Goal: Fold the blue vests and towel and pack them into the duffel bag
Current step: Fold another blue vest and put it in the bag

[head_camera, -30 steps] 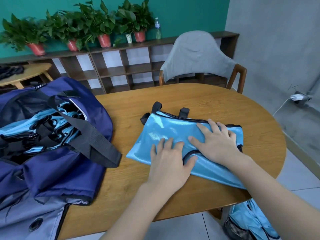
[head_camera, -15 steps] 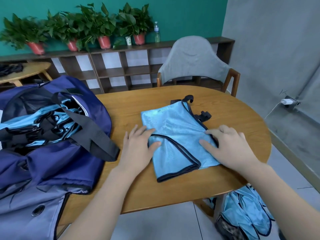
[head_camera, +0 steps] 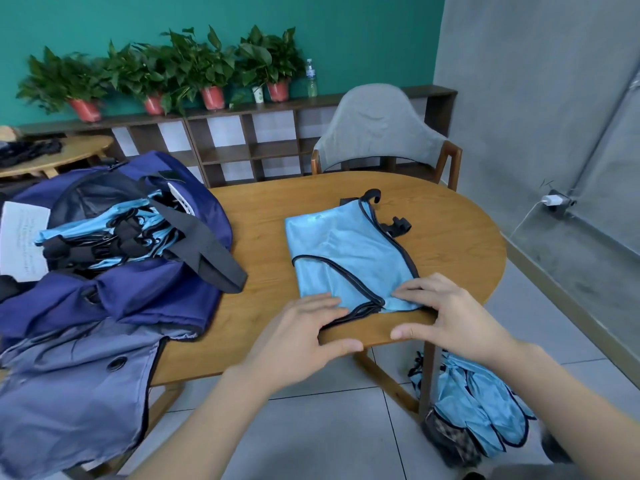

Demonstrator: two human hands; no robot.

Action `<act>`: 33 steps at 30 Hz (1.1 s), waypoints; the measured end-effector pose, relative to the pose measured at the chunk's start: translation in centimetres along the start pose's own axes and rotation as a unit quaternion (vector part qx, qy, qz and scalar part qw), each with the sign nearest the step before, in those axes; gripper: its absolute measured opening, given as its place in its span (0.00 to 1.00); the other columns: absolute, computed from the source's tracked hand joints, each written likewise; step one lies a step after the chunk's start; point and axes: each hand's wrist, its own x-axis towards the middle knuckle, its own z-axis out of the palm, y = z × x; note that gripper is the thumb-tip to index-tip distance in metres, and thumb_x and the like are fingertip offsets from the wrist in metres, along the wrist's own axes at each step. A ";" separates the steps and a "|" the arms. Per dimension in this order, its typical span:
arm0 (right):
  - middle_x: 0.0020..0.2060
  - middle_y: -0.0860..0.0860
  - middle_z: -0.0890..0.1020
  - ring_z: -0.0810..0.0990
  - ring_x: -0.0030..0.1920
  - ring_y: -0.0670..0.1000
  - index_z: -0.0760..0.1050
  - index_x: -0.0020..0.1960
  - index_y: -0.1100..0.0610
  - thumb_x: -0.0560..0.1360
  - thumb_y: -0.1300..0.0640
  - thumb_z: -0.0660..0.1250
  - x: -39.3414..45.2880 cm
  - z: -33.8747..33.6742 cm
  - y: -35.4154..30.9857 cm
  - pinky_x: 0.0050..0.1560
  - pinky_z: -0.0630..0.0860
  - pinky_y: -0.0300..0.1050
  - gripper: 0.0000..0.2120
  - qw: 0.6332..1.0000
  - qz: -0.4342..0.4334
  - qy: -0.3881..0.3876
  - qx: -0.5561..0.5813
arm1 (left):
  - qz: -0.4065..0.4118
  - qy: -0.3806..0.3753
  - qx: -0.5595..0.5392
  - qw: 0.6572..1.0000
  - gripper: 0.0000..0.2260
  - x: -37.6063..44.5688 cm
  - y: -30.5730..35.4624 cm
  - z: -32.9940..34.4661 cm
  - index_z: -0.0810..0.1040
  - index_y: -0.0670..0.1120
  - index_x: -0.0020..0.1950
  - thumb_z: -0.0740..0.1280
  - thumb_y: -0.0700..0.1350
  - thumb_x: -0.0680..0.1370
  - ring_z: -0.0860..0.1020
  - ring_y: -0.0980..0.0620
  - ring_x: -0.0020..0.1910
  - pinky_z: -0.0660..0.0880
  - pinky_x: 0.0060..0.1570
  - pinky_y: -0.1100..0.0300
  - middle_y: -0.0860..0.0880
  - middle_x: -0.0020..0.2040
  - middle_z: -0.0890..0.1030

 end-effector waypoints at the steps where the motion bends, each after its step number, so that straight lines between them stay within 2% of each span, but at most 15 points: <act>1: 0.59 0.37 0.78 0.71 0.62 0.39 0.81 0.64 0.48 0.64 0.25 0.70 -0.8 0.2 -0.2 0.64 0.66 0.33 0.37 1.000 -0.008 0.003 0.007 | 0.021 0.014 0.026 0.999 0.35 -0.6 0.1 0.1 0.81 0.54 0.66 0.62 0.75 0.70 0.72 0.59 0.70 0.70 0.70 0.53 0.56 0.68 0.79; 3: 0.58 0.39 0.79 0.72 0.60 0.40 0.81 0.63 0.49 0.65 0.31 0.74 -2.2 0.5 -0.5 0.64 0.67 0.34 0.33 0.999 -0.044 0.023 0.006 | 0.075 0.060 0.063 0.993 0.24 -1.7 0.1 0.6 0.83 0.53 0.61 0.66 0.67 0.74 0.77 0.56 0.64 0.77 0.60 0.48 0.55 0.62 0.82; 6: 0.54 0.40 0.80 0.73 0.54 0.41 0.83 0.58 0.51 0.71 0.54 0.78 -3.6 0.6 -0.4 0.60 0.69 0.35 0.16 0.992 -0.102 0.066 -0.029 | 0.126 0.132 0.026 0.983 0.09 -3.0 0.2 0.9 0.84 0.52 0.55 0.70 0.54 0.78 0.80 0.56 0.56 0.77 0.52 0.52 0.57 0.54 0.84; 8: 0.53 0.39 0.79 0.71 0.53 0.39 0.84 0.55 0.51 0.70 0.65 0.78 -4.2 0.1 -0.6 0.59 0.66 0.33 0.17 0.989 -0.119 0.064 -0.055 | 0.130 0.164 -0.002 0.978 0.06 -3.6 0.5 0.8 0.83 0.51 0.55 0.70 0.47 0.79 0.80 0.57 0.52 0.77 0.50 0.53 0.58 0.50 0.84; 10: 0.51 0.38 0.79 0.71 0.54 0.37 0.84 0.52 0.49 0.69 0.65 0.76 -4.3 -0.6 -1.1 0.59 0.63 0.35 0.15 0.987 -0.128 0.069 -0.064 | 0.123 0.197 -0.029 0.972 0.06 -4.1 0.9 0.5 0.82 0.50 0.55 0.69 0.45 0.79 0.80 0.58 0.52 0.77 0.52 0.55 0.57 0.51 0.84; 13: 0.49 0.38 0.82 0.77 0.58 0.42 0.83 0.48 0.48 0.68 0.59 0.72 -3.8 -2.4 -3.0 0.61 0.68 0.40 0.11 0.992 -0.093 0.083 0.006 | 0.087 0.245 -0.082 0.962 0.07 -4.4 1.8 -0.7 0.83 0.48 0.55 0.69 0.46 0.79 0.81 0.61 0.53 0.78 0.54 0.60 0.59 0.54 0.84; 15: 0.46 0.40 0.83 0.80 0.52 0.45 0.82 0.48 0.46 0.69 0.58 0.70 -3.4 -3.6 -4.4 0.53 0.73 0.39 0.10 0.991 -0.046 0.103 0.078 | 0.060 0.286 -0.107 0.950 0.07 -4.1 2.7 -1.8 0.83 0.49 0.54 0.69 0.48 0.78 0.80 0.65 0.46 0.75 0.48 0.69 0.62 0.49 0.83; 16: 0.44 0.42 0.84 0.81 0.47 0.46 0.82 0.48 0.46 0.70 0.60 0.71 -3.1 -3.9 -5.0 0.48 0.74 0.38 0.11 0.986 -0.029 0.116 0.115 | 0.052 0.306 -0.116 0.944 0.07 -3.8 3.0 -2.2 0.83 0.48 0.53 0.69 0.48 0.78 0.80 0.65 0.43 0.74 0.46 0.71 0.62 0.48 0.83; 18: 0.42 0.45 0.85 0.80 0.41 0.48 0.83 0.48 0.48 0.72 0.67 0.72 -2.4 -4.3 -5.7 0.43 0.75 0.39 0.15 0.974 -0.014 0.141 0.174 | 0.045 0.340 -0.126 0.931 0.07 -2.9 3.3 -2.9 0.84 0.47 0.51 0.70 0.48 0.77 0.80 0.64 0.42 0.73 0.46 0.72 0.61 0.47 0.83; 20: 0.42 0.47 0.85 0.82 0.41 0.52 0.84 0.49 0.48 0.73 0.67 0.73 -1.2 -4.4 -6.1 0.43 0.78 0.44 0.15 0.959 0.004 0.164 0.232 | 0.023 0.362 -0.152 0.919 0.07 -1.8 3.1 -3.4 0.84 0.48 0.50 0.71 0.49 0.77 0.81 0.62 0.42 0.75 0.46 0.69 0.60 0.46 0.83; 22: 0.43 0.48 0.86 0.84 0.44 0.53 0.84 0.51 0.49 0.74 0.64 0.74 0.5 -4.4 -6.1 0.44 0.81 0.47 0.11 0.942 0.029 0.182 0.279 | -0.019 0.360 -0.197 0.912 0.04 -0.4 2.8 -4.0 0.83 0.54 0.50 0.73 0.47 0.77 0.82 0.60 0.44 0.77 0.48 0.65 0.61 0.46 0.84; 25: 0.44 0.45 0.86 0.84 0.45 0.46 0.83 0.51 0.49 0.76 0.59 0.73 3.5 -4.2 -5.5 0.43 0.81 0.41 0.07 0.931 0.066 0.182 0.308 | -0.080 0.336 -0.247 0.905 0.08 2.3 1.8 -4.8 0.82 0.58 0.50 0.74 0.44 0.77 0.83 0.59 0.48 0.77 0.51 0.65 0.62 0.46 0.84; 29: 0.45 0.43 0.86 0.85 0.46 0.45 0.83 0.52 0.49 0.77 0.52 0.72 7.6 -3.4 -3.6 0.44 0.80 0.43 0.04 0.945 0.106 0.138 0.276 | -0.140 0.294 -0.209 0.922 0.06 6.1 -0.9 -5.2 0.82 0.59 0.49 0.73 0.46 0.77 0.81 0.64 0.48 0.74 0.49 0.69 0.64 0.45 0.84; 33: 0.38 0.47 0.84 0.82 0.41 0.48 0.81 0.48 0.48 0.78 0.48 0.70 10.7 -2.4 -1.9 0.39 0.76 0.45 0.05 0.962 0.130 0.125 0.203 | -0.191 0.241 -0.199 0.930 0.04 8.9 -3.3 -4.8 0.85 0.55 0.51 0.73 0.48 0.77 0.81 0.63 0.48 0.77 0.51 0.60 0.64 0.45 0.84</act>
